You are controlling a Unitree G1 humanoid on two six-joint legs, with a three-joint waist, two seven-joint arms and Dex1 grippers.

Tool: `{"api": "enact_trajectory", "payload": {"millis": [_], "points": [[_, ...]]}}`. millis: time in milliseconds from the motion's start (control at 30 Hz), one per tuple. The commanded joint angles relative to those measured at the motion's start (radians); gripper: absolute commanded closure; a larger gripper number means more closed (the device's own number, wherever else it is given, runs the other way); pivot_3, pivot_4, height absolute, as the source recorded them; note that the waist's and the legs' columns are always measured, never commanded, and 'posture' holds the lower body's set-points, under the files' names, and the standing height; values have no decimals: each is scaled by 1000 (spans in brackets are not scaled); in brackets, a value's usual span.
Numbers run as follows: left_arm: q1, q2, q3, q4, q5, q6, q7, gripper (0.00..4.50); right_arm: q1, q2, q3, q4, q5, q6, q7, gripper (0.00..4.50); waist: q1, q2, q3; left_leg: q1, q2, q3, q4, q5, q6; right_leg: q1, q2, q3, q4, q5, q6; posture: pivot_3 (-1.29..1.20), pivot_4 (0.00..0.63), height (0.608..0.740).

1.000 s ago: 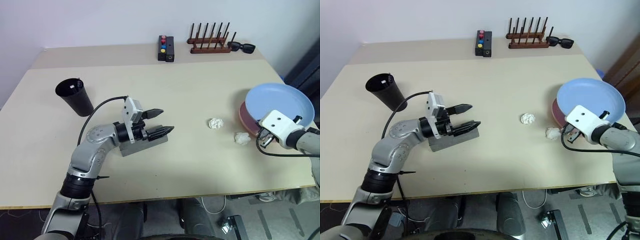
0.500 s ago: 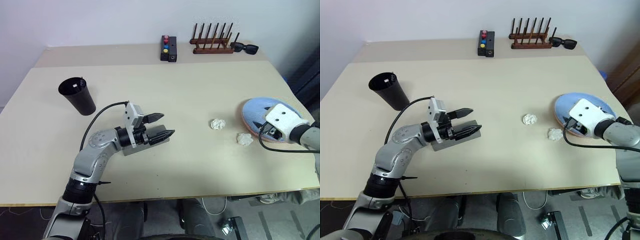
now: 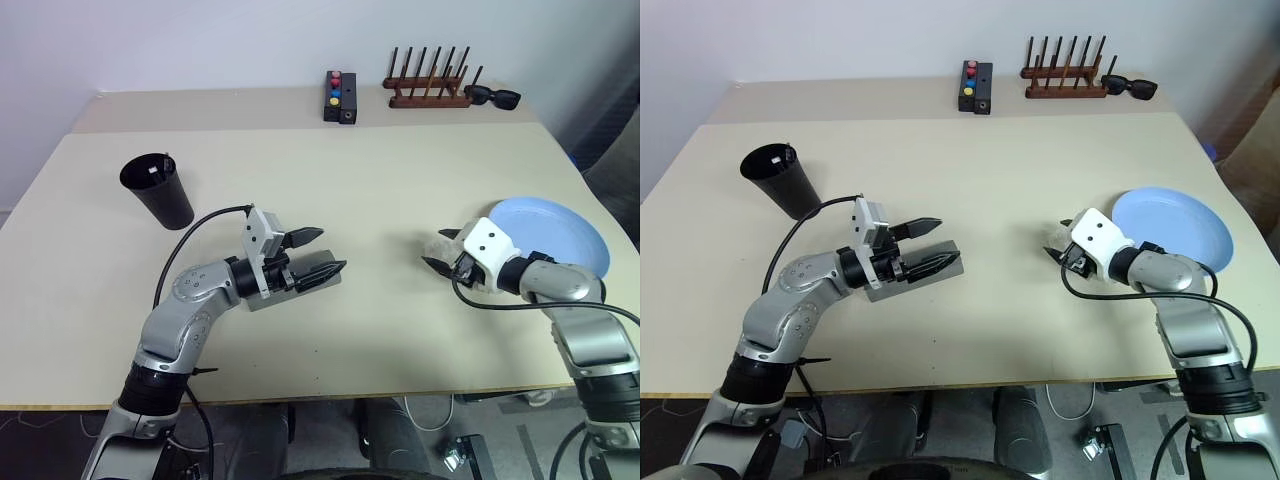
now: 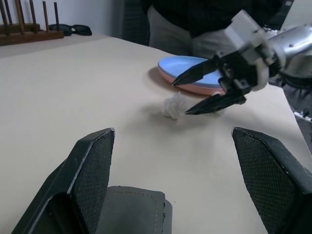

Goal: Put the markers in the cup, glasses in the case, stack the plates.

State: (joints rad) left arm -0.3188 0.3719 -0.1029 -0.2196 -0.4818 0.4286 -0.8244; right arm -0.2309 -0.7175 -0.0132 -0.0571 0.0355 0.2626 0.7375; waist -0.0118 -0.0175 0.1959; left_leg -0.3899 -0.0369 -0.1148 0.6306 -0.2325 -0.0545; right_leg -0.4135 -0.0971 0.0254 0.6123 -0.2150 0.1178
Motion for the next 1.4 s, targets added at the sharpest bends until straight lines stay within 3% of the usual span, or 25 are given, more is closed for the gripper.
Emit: {"api": "enact_trajectory", "payload": {"millis": [33,100,267,367,600,800,900,1067,1267,1400], "points": [[1,7,14,-46,-13,-1,3,559,-27,12,-5,42,-23,-34,-38,1612,0,0,0,0,0,0,0,0,0,0,0,0,0,0,0,0,150,739],[2,8,15,-47,-13,-1,4,559,-28,13,-3,61,-28,-46,-41,2157,-1,0,0,0,0,0,0,0,0,0,0,0,0,0,0,0,150,739],[-3,11,14,-36,-11,-8,-1,559,-19,11,-13,56,-28,-55,-51,4470,-2,0,0,0,0,0,0,0,0,0,0,0,0,0,0,0,150,739],[-5,9,11,-33,-12,-8,-3,559,-21,5,-27,38,-31,-61,-66,4470,-1,0,0,0,0,0,0,0,0,0,0,0,0,0,0,0,150,739],[-22,-5,-8,5,-3,-25,-22,559,-53,-38,-145,72,-104,-81,-251,4470,1,0,0,0,0,0,0,0,0,0,0,0,0,0,0,0,150,739],[-46,-31,-26,47,9,-41,-42,559,34,-97,-233,82,-101,-14,-260,4470,2,0,0,-1,0,0,0,0,0,0,0,0,-1,0,0,0,150,739],[-49,-35,-30,55,11,-45,-49,559,63,-97,-257,68,-89,5,-265,3462,-5,0,0,0,0,0,0,0,0,0,0,0,-1,0,0,0,150,739],[-48,-34,-28,57,12,-44,-58,559,97,-84,-308,35,-54,-16,-273,952,-3,1,0,0,0,0,0,0,0,0,0,0,0,0,0,0,150,739],[-41,-30,-28,49,7,-35,-62,559,232,-66,-379,-127,177,3,-66,952,1,1,0,0,0,0,0,0,1,0,0,0,-1,-1,1,0,150,739],[-41,-26,-27,48,3,-30,-68,559,358,-81,-355,-200,217,35,25,952,1,1,0,0,0,-1,0,0,1,1,0,0,-1,-3,4,0,150,739]]}}
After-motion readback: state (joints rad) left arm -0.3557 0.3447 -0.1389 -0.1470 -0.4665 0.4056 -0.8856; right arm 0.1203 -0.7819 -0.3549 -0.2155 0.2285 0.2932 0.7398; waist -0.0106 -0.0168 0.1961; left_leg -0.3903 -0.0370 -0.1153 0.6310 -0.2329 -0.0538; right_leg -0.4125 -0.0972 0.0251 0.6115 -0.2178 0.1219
